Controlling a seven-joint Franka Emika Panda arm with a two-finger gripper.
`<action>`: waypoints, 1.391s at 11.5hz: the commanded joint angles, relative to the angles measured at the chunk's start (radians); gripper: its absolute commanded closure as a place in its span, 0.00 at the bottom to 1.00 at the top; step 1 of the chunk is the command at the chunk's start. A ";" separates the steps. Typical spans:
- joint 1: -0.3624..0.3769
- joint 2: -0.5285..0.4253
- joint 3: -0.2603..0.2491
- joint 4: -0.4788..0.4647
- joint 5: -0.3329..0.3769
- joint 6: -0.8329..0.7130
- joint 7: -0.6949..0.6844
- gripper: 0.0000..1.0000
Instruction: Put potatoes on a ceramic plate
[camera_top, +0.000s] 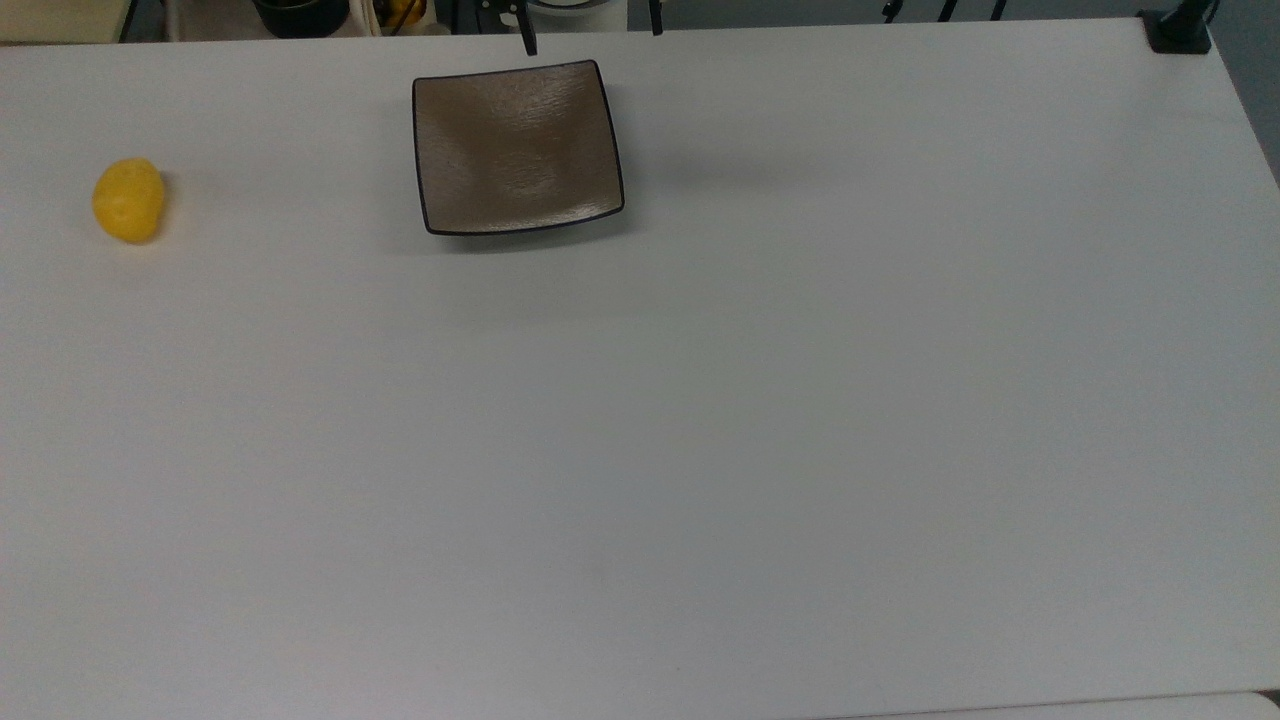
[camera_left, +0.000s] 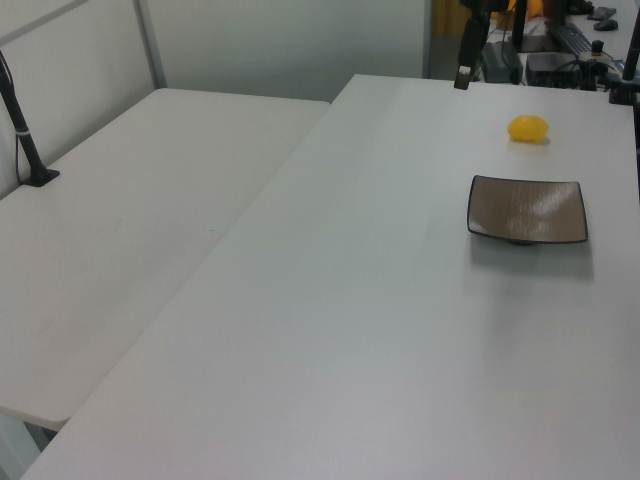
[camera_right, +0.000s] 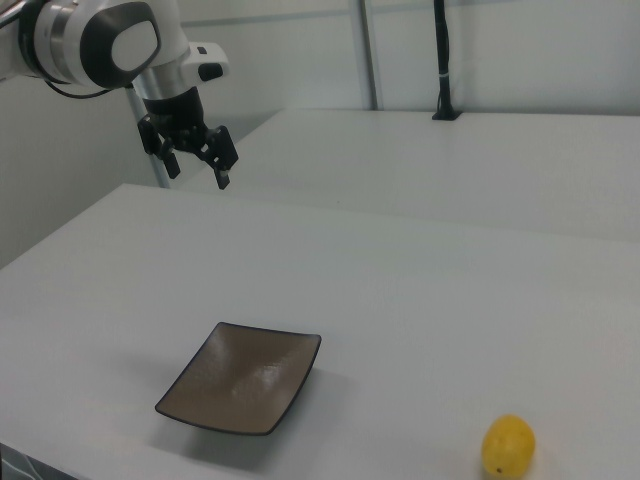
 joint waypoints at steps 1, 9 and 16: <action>0.021 -0.008 -0.012 0.004 0.017 -0.002 0.022 0.00; 0.022 -0.017 -0.003 0.004 -0.035 -0.112 -0.015 0.00; 0.031 -0.036 0.001 -0.004 -0.075 -0.231 -0.275 0.00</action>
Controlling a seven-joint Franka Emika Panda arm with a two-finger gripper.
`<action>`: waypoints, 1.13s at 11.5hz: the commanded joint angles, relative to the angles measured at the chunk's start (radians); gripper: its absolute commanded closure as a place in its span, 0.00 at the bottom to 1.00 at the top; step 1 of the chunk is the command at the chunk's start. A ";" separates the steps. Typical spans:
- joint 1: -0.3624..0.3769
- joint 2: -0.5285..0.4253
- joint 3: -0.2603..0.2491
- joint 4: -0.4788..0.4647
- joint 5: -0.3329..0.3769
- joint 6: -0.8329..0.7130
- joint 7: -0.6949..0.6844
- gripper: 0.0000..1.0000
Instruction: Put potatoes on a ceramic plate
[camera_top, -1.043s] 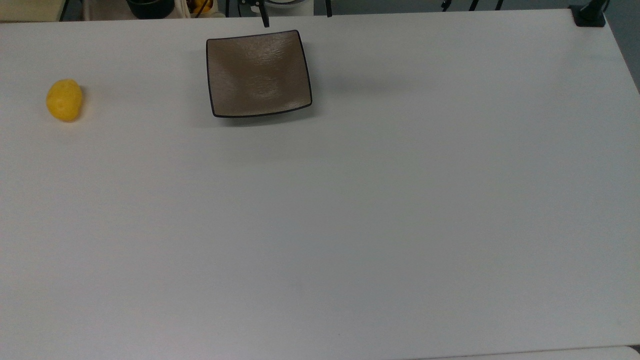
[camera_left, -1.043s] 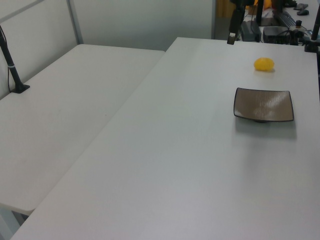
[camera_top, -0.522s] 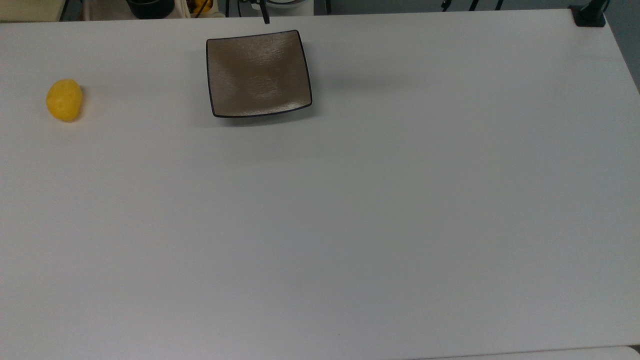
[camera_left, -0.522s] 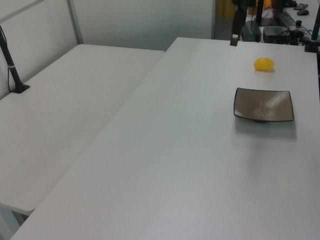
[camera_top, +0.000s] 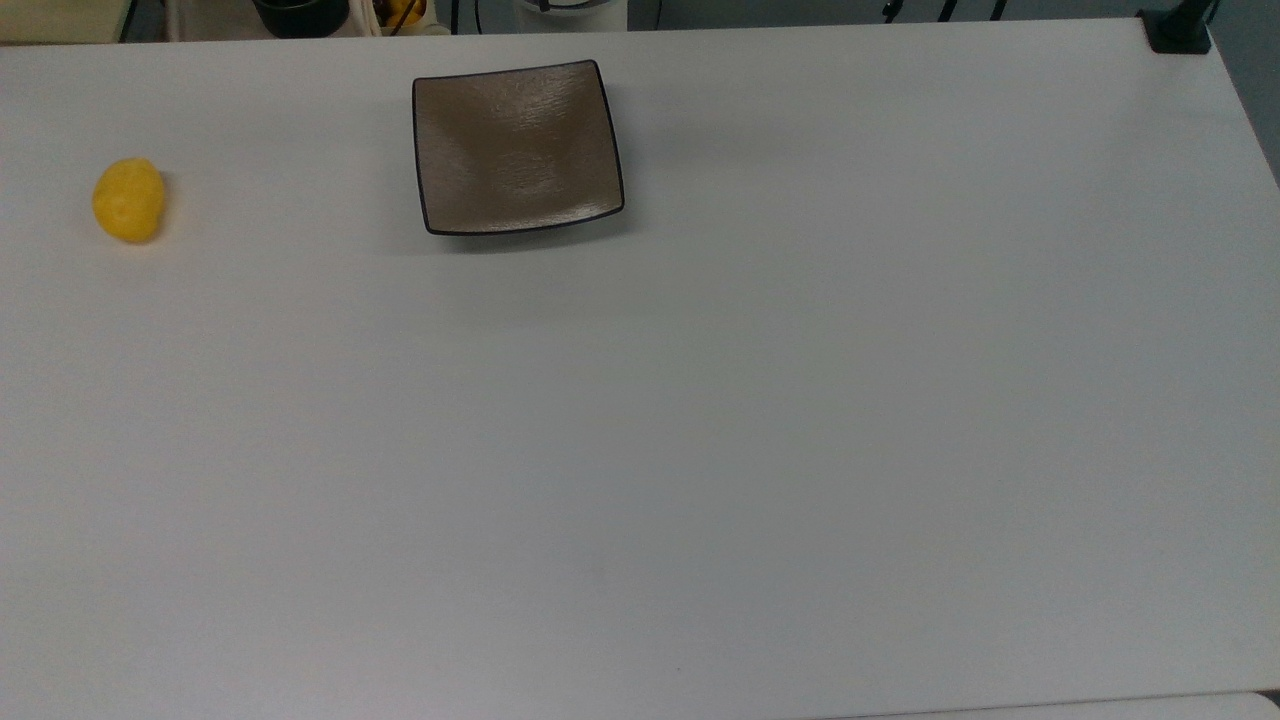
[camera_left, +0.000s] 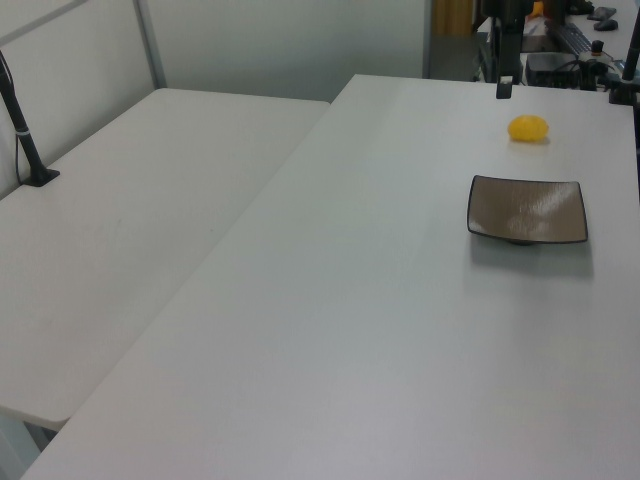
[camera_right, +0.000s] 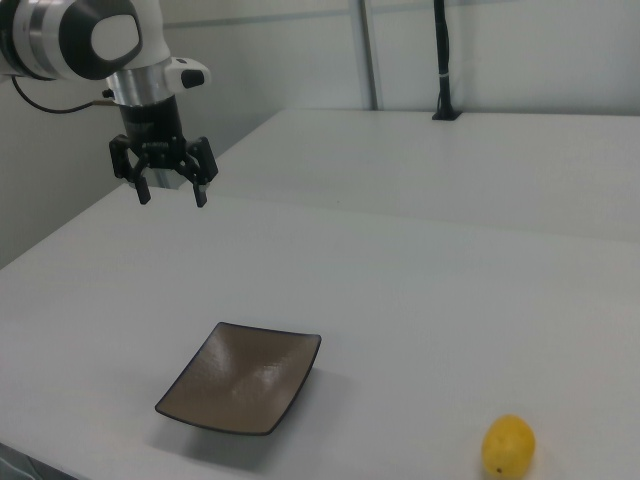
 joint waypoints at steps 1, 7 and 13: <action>-0.004 -0.008 -0.007 -0.005 -0.026 -0.039 -0.148 0.00; -0.150 -0.008 -0.036 -0.005 -0.126 -0.027 -0.357 0.00; -0.190 0.051 -0.298 -0.050 -0.135 0.198 -0.636 0.00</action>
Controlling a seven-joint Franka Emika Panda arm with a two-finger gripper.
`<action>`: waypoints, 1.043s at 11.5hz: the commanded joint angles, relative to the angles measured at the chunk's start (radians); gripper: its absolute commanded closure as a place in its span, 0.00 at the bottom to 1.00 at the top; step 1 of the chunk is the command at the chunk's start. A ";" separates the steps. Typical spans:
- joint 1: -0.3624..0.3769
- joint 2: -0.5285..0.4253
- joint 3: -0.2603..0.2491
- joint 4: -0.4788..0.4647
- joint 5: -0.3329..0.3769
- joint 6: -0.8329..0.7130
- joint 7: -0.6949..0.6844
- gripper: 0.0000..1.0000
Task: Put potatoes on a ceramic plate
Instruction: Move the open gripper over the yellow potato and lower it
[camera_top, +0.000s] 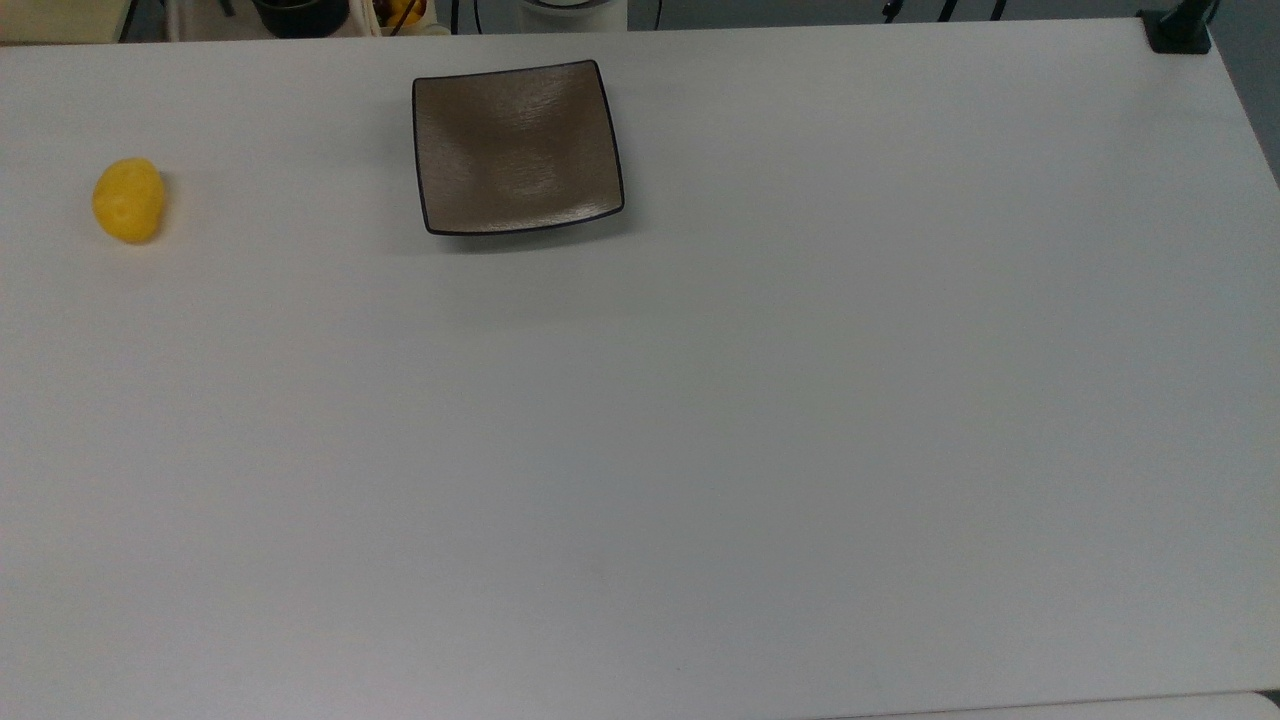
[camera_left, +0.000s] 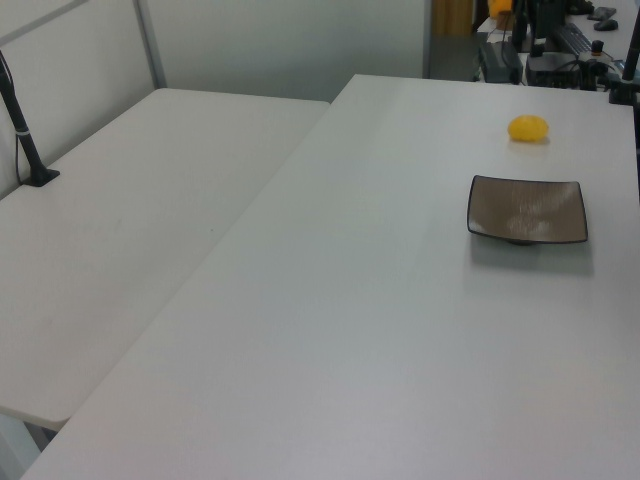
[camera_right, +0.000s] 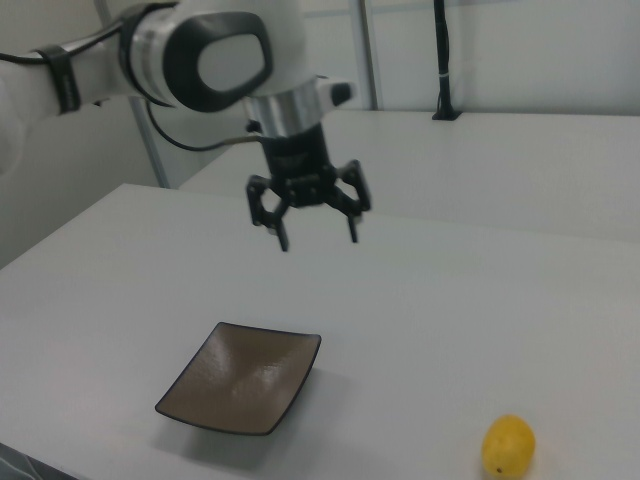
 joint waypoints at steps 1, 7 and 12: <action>-0.013 0.042 -0.094 -0.046 -0.007 0.150 -0.082 0.00; -0.139 0.163 -0.134 -0.153 0.007 0.403 -0.173 0.00; -0.208 0.313 -0.137 -0.202 0.055 0.596 -0.165 0.00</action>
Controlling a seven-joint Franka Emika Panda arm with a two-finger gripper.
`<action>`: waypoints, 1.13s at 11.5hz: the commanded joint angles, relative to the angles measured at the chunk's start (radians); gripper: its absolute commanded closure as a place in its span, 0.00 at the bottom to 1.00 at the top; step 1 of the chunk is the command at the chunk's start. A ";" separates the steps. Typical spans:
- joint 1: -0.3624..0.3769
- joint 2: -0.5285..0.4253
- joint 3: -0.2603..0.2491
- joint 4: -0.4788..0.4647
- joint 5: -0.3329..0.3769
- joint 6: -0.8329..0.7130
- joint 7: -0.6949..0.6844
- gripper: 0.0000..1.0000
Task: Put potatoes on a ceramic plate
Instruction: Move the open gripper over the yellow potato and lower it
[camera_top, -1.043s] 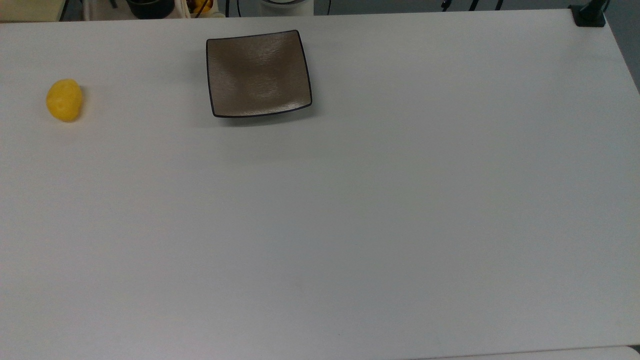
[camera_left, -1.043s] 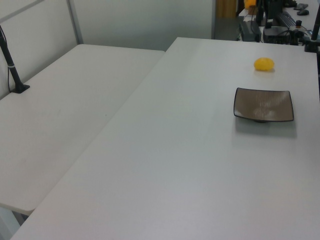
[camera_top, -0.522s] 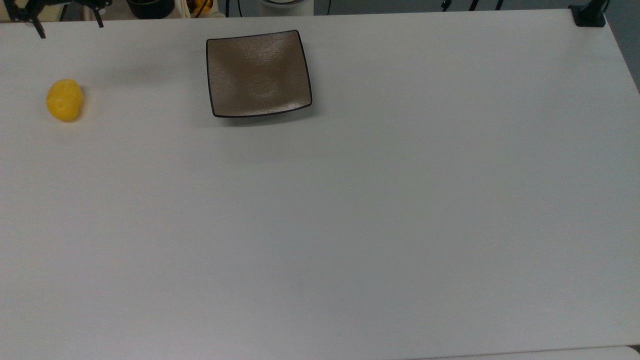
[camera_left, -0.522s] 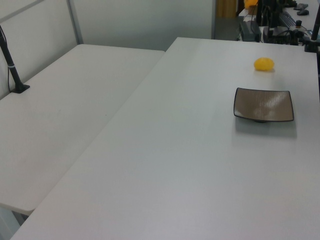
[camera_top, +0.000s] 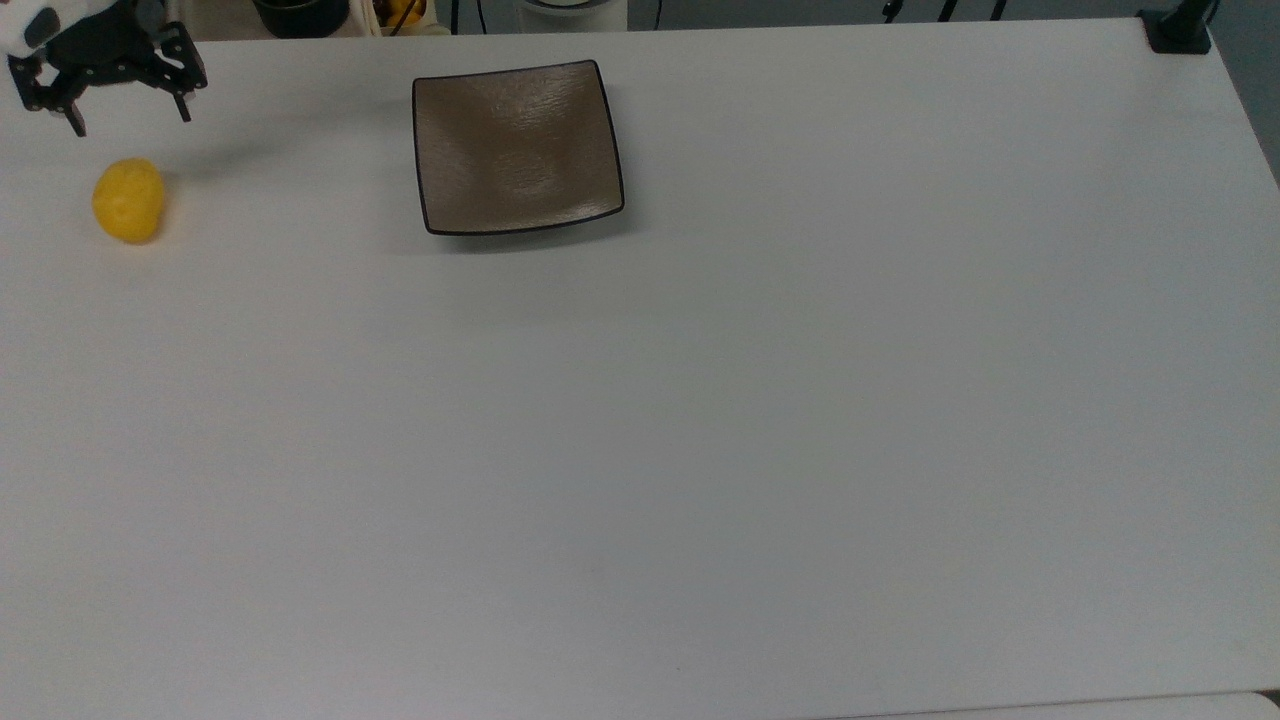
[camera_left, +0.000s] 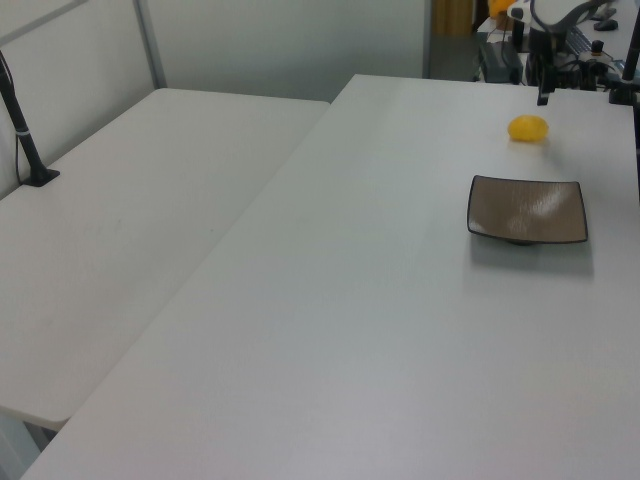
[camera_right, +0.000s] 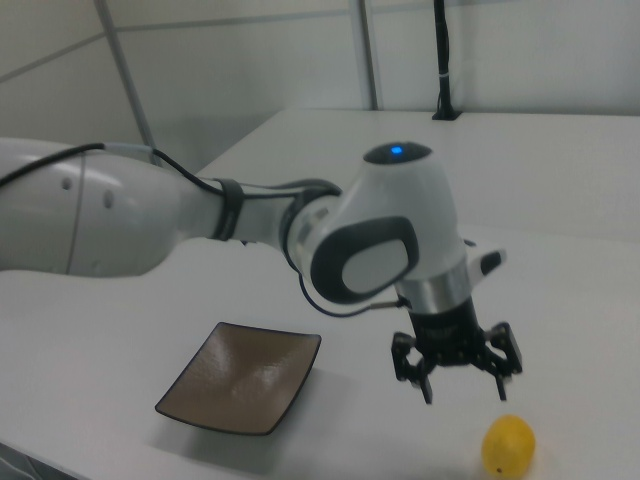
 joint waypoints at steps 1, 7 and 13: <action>-0.029 0.082 -0.005 -0.007 0.050 0.117 -0.005 0.00; -0.064 0.186 -0.002 -0.004 0.065 0.272 0.029 0.00; -0.072 0.223 0.015 -0.007 0.076 0.317 0.063 0.31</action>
